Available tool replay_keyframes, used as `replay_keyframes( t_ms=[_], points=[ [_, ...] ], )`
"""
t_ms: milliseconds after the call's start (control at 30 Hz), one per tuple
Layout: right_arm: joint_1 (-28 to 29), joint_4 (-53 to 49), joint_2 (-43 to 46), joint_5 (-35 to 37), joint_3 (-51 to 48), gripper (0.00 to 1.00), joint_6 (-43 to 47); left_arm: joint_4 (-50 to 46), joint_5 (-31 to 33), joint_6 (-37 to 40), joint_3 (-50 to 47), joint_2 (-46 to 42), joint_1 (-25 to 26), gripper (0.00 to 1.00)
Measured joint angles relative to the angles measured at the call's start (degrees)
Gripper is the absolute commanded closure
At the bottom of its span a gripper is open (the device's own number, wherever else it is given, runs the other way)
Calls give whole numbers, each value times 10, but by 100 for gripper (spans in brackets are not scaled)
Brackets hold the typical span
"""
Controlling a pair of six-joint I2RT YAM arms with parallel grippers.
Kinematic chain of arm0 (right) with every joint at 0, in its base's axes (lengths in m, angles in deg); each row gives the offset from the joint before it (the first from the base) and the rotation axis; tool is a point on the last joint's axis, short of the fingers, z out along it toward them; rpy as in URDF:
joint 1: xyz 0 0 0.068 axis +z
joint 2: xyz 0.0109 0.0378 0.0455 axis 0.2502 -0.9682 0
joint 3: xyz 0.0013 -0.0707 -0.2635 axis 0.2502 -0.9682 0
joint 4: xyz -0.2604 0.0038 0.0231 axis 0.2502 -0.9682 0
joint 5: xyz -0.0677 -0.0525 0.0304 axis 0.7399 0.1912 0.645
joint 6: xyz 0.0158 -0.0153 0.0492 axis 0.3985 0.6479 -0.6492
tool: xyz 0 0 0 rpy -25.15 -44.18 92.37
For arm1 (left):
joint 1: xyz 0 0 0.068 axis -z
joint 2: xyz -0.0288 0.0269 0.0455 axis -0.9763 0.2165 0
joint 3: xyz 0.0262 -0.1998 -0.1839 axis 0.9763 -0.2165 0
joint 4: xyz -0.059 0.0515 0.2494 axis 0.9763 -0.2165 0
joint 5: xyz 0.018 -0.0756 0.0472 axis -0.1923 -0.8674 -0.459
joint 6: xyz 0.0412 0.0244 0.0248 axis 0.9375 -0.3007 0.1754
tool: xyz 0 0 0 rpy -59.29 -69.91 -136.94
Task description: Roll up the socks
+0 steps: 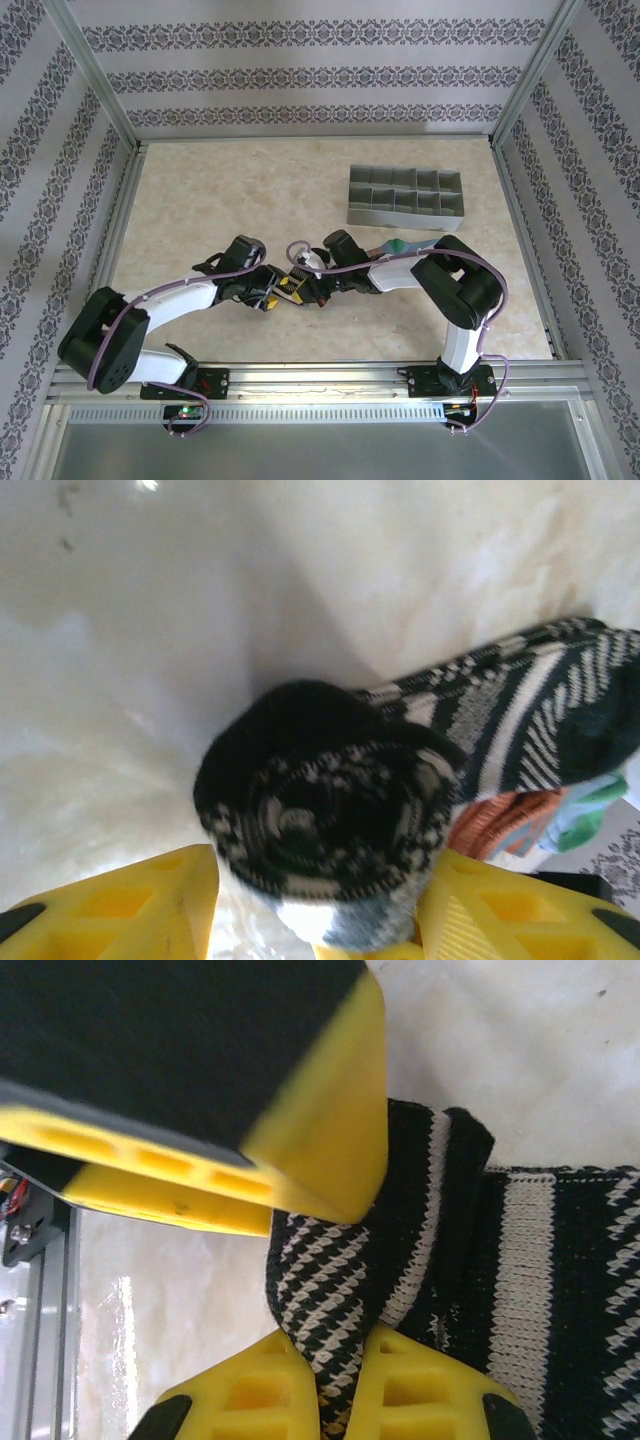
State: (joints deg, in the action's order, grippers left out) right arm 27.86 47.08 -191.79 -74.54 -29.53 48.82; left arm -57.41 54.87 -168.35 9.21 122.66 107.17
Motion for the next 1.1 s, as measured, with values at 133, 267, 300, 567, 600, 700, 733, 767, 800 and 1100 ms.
replay_keyframes(
  t_ms=[133, 267, 300, 567, 600, 700, 733, 767, 800, 1100],
  points=[
    [-14, -10, -12, -30, 11, 100, -10, 12, 0, 16, 12, 36, 0, 77],
    [-17, -37, -13, -34, 22, 97, -1, -9, 3, 35, 33, 48, 0, 100],
    [-16, -47, -8, -28, 23, 89, 7, -19, 3, 37, 37, 48, 0, 100],
    [102, -78, 170, 230, -80, 47, 104, -122, 18, 25, 38, 8, 30, 100],
    [130, -83, 195, 280, -89, 46, 119, -134, 20, 22, 38, 4, 30, 100],
    [211, -80, 225, 412, -90, 43, 160, -155, 26, 12, 45, 4, 33, 100],
    [237, -76, 226, 452, -90, 43, 172, -163, 28, 10, 49, 5, 34, 100],
    [260, -75, 224, 486, -90, 41, 184, -168, 29, 10, 52, 6, 35, 100],
    [282, -74, 219, 521, -87, 41, 196, -172, 31, 10, 55, 9, 36, 100],
    [343, -55, 90, 694, -19, 50, 300, -179, 30, 8, 62, 16, 37, 100]
  ],
)
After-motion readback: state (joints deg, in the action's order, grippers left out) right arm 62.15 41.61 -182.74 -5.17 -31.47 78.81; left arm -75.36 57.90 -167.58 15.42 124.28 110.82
